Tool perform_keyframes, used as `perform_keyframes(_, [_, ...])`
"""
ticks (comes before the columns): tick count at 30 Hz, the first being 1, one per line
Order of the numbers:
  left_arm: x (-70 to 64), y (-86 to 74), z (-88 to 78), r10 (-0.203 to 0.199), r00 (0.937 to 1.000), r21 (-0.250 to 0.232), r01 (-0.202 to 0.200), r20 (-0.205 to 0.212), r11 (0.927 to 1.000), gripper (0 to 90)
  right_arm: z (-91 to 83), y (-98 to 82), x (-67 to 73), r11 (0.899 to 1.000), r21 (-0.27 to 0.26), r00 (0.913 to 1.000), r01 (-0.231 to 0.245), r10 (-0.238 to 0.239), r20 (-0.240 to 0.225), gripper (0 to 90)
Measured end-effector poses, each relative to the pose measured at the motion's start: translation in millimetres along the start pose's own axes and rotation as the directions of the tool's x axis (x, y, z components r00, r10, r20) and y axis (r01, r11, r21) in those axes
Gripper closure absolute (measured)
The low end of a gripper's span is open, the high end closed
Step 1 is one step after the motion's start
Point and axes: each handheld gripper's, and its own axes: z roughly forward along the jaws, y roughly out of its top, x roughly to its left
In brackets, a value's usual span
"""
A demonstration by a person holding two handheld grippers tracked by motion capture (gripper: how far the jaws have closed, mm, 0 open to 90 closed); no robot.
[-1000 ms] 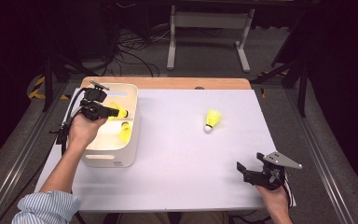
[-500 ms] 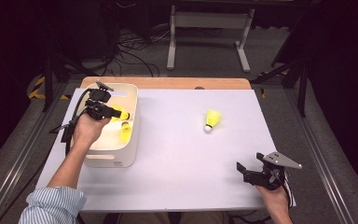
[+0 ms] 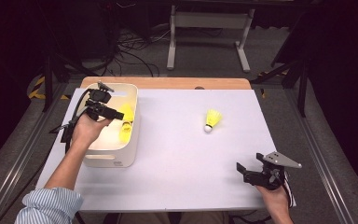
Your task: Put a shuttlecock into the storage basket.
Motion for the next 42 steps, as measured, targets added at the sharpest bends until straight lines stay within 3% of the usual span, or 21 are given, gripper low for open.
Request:
perform_keyframes(9, [-0.2, -2.4, -7.6, -0.007, 0.9999, -0.019, 0.007, -0.015, 0.9998, 38.4, 0.4, 0.1, 0.3, 1.0, 0.002, 1.0, 0.001, -0.001, 0.0, 7.8])
perform_keyframes(15, [-2.2, -3.7, -12.4, 0.0, 1.0, -0.048, 0.0, -0.001, 0.9988, 37.7, 0.7, 0.3, 0.7, 1.0, 0.005, 1.0, 0.004, -0.004, 0.003, 7.8])
perform_keyframes(24, [-8.3, -3.2, -16.5, 0.017, 0.9996, -0.05, -0.015, 0.023, 0.9986, 36.5, 0.3, 0.3, -0.1, 1.0, 0.0, 1.0, -0.007, 0.007, 0.0, 7.8])
perform_keyframes(42, [-22.7, 0.2, -35.2, 0.083, 0.9948, -0.09, -0.077, 0.06, 0.993, 35.5, 0.6, 0.2, 0.4, 1.0, 0.002, 1.0, -0.009, 0.009, 0.0, 7.8])
